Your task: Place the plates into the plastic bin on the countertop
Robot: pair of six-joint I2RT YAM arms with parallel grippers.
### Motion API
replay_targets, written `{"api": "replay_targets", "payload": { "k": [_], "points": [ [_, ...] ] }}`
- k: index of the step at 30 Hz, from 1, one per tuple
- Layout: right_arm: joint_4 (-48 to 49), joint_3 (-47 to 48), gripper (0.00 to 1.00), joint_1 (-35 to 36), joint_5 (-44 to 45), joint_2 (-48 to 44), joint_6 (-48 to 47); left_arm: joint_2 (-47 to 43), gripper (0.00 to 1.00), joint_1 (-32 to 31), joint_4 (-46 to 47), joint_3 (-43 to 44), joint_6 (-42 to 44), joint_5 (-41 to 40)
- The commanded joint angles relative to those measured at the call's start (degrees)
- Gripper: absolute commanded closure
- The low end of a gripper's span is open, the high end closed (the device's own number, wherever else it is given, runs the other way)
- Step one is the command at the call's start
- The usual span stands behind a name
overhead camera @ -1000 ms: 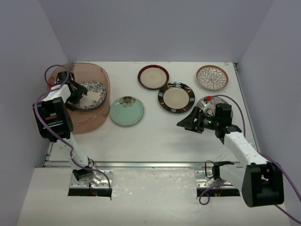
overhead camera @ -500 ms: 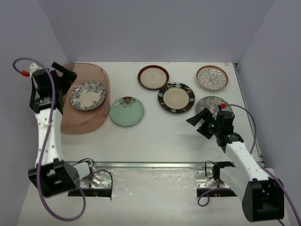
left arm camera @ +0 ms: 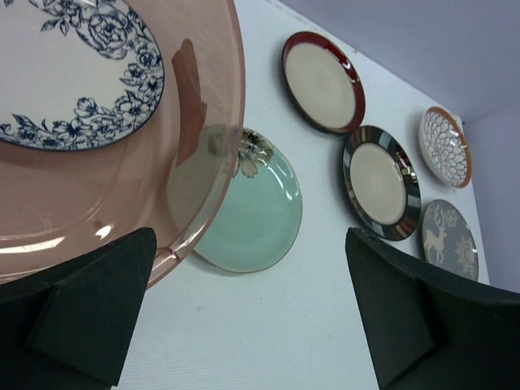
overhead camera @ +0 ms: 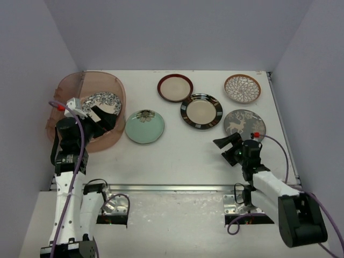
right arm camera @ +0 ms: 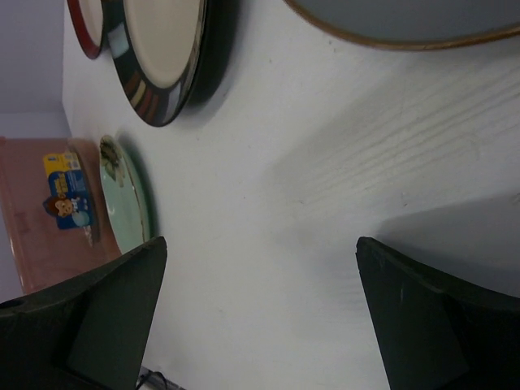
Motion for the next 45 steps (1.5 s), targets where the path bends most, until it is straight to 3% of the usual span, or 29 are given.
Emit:
{"api": "replay_targets", "payload": {
  "k": [1, 6, 9, 12, 22, 26, 28, 31, 34, 45],
  "points": [
    [15.1, 3.4, 0.01, 6.9, 6.1, 10.5, 3.8, -2.7, 0.0, -1.7, 4.7, -3.3, 2.2, 0.9],
    [30.1, 5.8, 0.04, 10.6, 13.6, 29.3, 14.0, -3.5, 0.0, -2.1, 3.8, -3.3, 2.1, -0.1],
    [33.2, 9.2, 0.09, 10.8, 15.4, 37.4, 16.4, -4.3, 0.0, -3.0, 4.0, -3.8, 1.9, -0.1],
    [39.5, 11.6, 0.24, 10.7, 16.1, 45.9, 18.1, -3.8, 0.0, -3.1, 4.8, -3.9, 1.8, 0.8],
    [42.3, 21.2, 0.59, 9.6, 15.1, 61.0, 22.8, -2.8, 0.0, -3.7, 5.5, -3.8, 2.6, 4.5],
    [40.3, 23.2, 0.67, 9.7, 15.6, 62.8, 23.4, -2.5, 0.0, -3.7, 5.5, -3.8, 2.8, 4.6],
    [39.7, 23.5, 0.82, 9.8, 15.9, 63.6, 23.6, -2.2, 0.0, -3.7, 5.5, -3.7, 2.8, 4.6],
    [39.0, 23.9, 0.87, 9.9, 15.9, 64.0, 24.0, -2.0, 0.0, -3.6, 5.5, -3.8, 2.8, 4.6],
    [39.0, 25.1, 1.0, 9.8, 14.1, 63.6, 22.8, -1.8, 0.0, -3.7, 5.4, -3.7, 2.8, 4.6],
    [40.8, 25.7, 1.0, 8.6, 3.8, 52.1, 19.6, -1.6, 0.0, -4.1, 5.3, -3.6, 2.7, 4.8]
  ]
}}
